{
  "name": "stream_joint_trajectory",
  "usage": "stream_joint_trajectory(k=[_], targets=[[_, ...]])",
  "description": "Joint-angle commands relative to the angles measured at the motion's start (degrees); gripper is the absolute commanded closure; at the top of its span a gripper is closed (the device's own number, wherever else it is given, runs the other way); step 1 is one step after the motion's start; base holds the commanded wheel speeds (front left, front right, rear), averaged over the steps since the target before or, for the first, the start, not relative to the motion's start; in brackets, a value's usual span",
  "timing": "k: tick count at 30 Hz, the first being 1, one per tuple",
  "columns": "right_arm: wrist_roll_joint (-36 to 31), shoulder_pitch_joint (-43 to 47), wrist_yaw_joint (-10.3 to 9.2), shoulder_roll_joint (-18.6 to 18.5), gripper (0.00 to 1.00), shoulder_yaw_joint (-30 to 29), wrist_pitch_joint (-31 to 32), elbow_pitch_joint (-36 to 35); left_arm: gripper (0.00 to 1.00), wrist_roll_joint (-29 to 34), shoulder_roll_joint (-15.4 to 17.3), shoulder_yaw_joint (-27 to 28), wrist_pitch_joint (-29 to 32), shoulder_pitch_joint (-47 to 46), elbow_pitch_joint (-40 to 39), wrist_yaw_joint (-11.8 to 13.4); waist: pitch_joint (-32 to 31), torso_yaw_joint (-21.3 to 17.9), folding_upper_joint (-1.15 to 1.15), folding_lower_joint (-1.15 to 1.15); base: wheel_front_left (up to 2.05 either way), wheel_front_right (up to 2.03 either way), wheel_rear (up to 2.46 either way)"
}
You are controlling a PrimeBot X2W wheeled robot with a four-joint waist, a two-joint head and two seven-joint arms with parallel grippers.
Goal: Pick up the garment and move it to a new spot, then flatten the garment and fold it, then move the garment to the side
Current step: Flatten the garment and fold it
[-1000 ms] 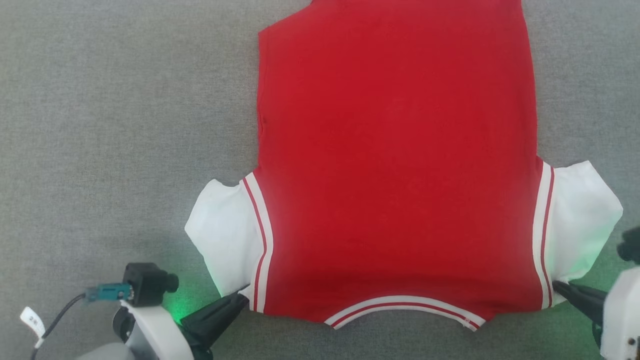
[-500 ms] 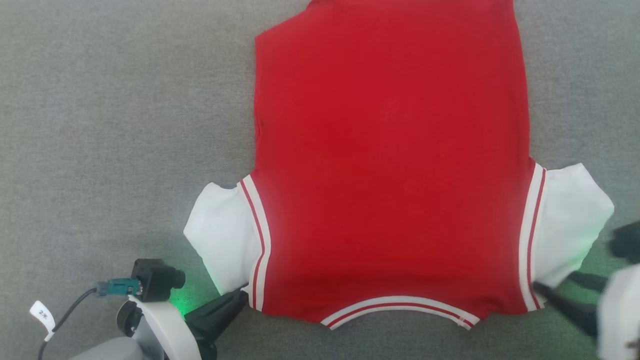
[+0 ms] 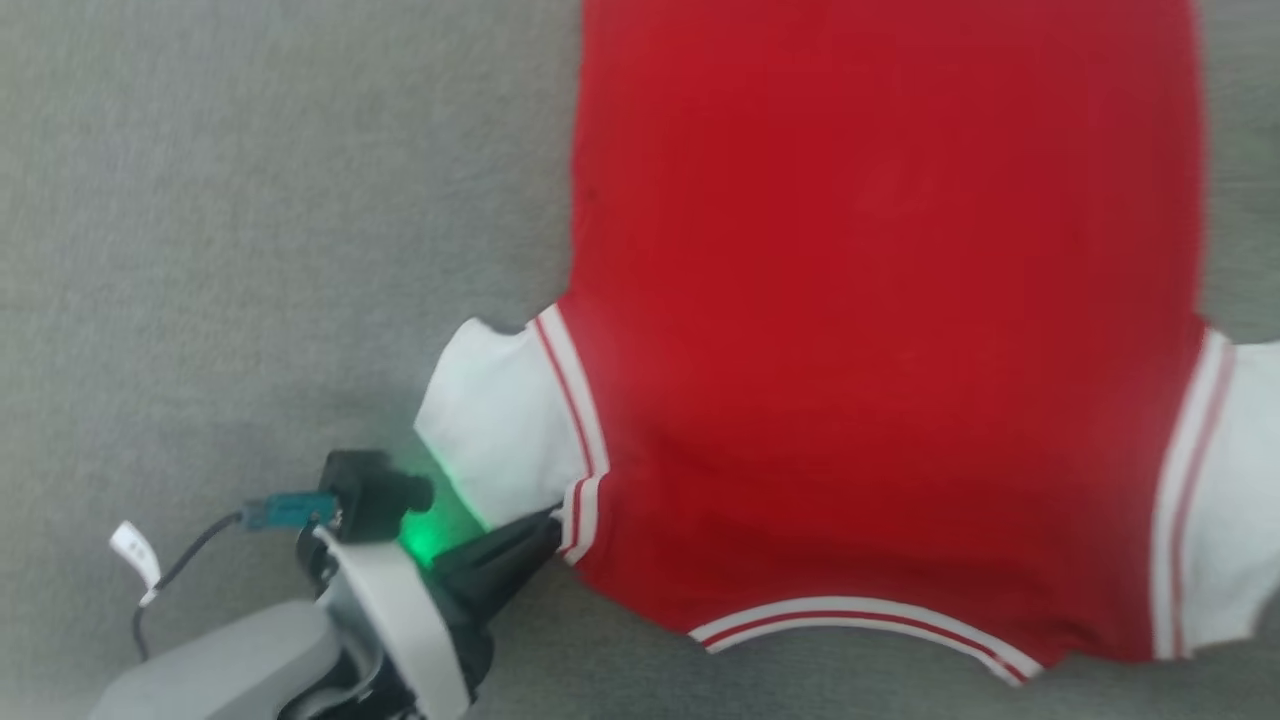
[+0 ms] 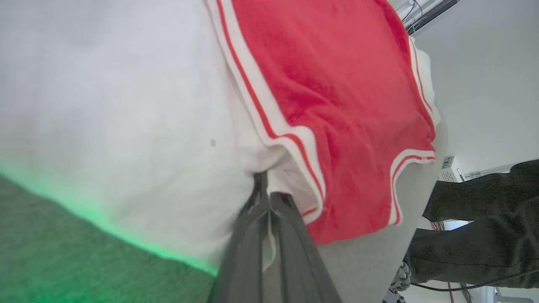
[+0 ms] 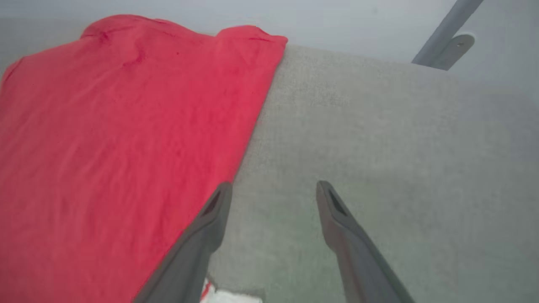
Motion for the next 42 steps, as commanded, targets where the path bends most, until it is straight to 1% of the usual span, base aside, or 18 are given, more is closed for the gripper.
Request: stream_joint_trajectory(k=[1, 6, 11, 13, 14, 18, 22, 23, 24, 25, 29, 33, 34, 37, 39, 42], targets=[[-2.91, -5.18, 0.01, 1.21, 0.0, 1.94, 1.58, 3.14, 1.0, -0.09, -3.12, -0.51, 0.35, -2.14, 1.69, 0.22, 3.8, 3.4, 0.0, 0.0, 0.0, 0.0, 0.0], [-12.32, -22.06, 0.0, 4.16, 0.0, 5.69, 6.62, 15.46, 1.0, 0.27, -5.2, -1.77, 0.51, -4.61, 2.16, 0.37, 7.51, 6.88, 0.0, 0.0, 0.0, 0.0, 0.0], [-20.65, -34.46, -0.01, 4.52, 0.0, 7.14, 9.34, 25.93, 1.0, 0.55, -6.56, -1.97, 0.7, -6.22, 2.51, 0.57, 11.21, 9.4, 0.0, 0.0, 0.0, 0.0, 0.0], [-23.03, -37.9, -0.01, 5.07, 0.0, 6.61, 10.07, 29.72, 1.0, 0.89, -7.11, -2.02, 0.74, -6.52, 2.47, 0.66, 12.23, 10.08, 0.0, 0.0, 0.0, 0.0, 0.0], [-23.03, -37.9, -0.01, 5.07, 0.0, 6.61, 10.07, 29.72, 1.0, 0.89, -7.11, -2.02, 0.74, -6.52, 2.47, 0.66, 12.23, 10.08, 0.0, 0.0, 0.0, 0.0, 0.0], [-25.9, -42.85, -0.01, 6.32, 0.0, 6.17, 12.47, 35.12, 1.0, 1.55, -8.05, -2.2, 0.96, -7.22, 2.75, 0.84, 13.65, 10.82, 0.0, 0.0, 0.0, 0.0, 0.0], [-27.22, -44.78, 0.0, 7.81, 0.0, 6.93, 14.52, 38.52, 1.0, 1.88, -8.65, -2.36, 1.01, -8.26, 2.71, 0.88, 14.35, 10.9, 0.0, 0.0, 0.0, 0.0, 0.0], [-27.43, -45.08, 0.0, 8.0, 0.43, 7.14, 14.54, 38.9, 1.0, 1.89, -8.74, -2.32, 1.02, -8.5, 2.71, 0.89, 14.4, 10.85, 0.0, 0.0, 0.0, 0.0, 0.0], [-27.69, -45.31, 0.0, 8.12, 0.8, 7.41, 14.6, 39.29, 1.0, 1.83, -8.81, -2.22, 1.03, -8.79, 2.69, 0.9, 14.36, 10.76, 0.0, 0.0, 0.0, 0.0, 0.0], [-27.59, -45.39, 0.0, 8.23, 1.0, 7.72, 14.52, 39.66, 1.0, 1.92, -8.81, -1.92, 1.03, -8.94, 2.77, 0.9, 14.12, 10.57, 0.0, 0.0, 0.0, 0.0, 0.0], [-25.6, -44.94, -0.02, 7.46, 1.0, 8.09, 12.19, 39.05, 1.0, 2.18, -8.15, 0.5, 0.97, -8.12, 3.01, 0.9, 12.12, 9.32, 0.0, 0.0, 0.0, 0.0, 0.0], [-20.05, -40.57, -0.01, 5.09, 1.0, 11.37, 11.6, 35.76, 1.0, 3.27, -6.51, 3.93, 0.71, -5.81, 3.03, 0.91, 8.48, 7.11, 0.0, 0.0, 0.0, 0.0, 0.0], [-16.17, -37.17, -0.02, 2.64, 1.0, 12.82, 12.11, 32.91, 1.0, 3.68, -5.6, 5.28, 0.54, -4.21, 2.77, 0.9, 6.4, 5.87, 0.0, 0.0, 0.0, 0.0, 0.0], [-10.2, -30.27, -0.01, -0.6, 1.0, 13.97, 13.26, 27.75, 1.0, 4.03, -4.21, 6.97, 0.39, -1.92, 2.22, 0.82, 3.48, 4.1, 0.0, 0.0, 0.0, 0.0, 0.0], [-6.36, -24.74, -0.01, -2.93, 1.0, 13.8, 14.14, 23.78, 1.0, 4.3, -3.45, 8.06, 0.25, -0.51, 1.96, 0.67, 1.73, 3.04, 0.0, 0.0, 0.0, 0.0, 0.0], [-1.56, -15.15, -0.01, -5.48, 1.0, 12.24, 14.8, 17.5, 1.0, 4.71, -2.9, 9.9, 0.19, 1.98, 1.74, 0.42, -0.57, 1.51, 0.0, 0.0, 0.0, 0.0, 0.0]])
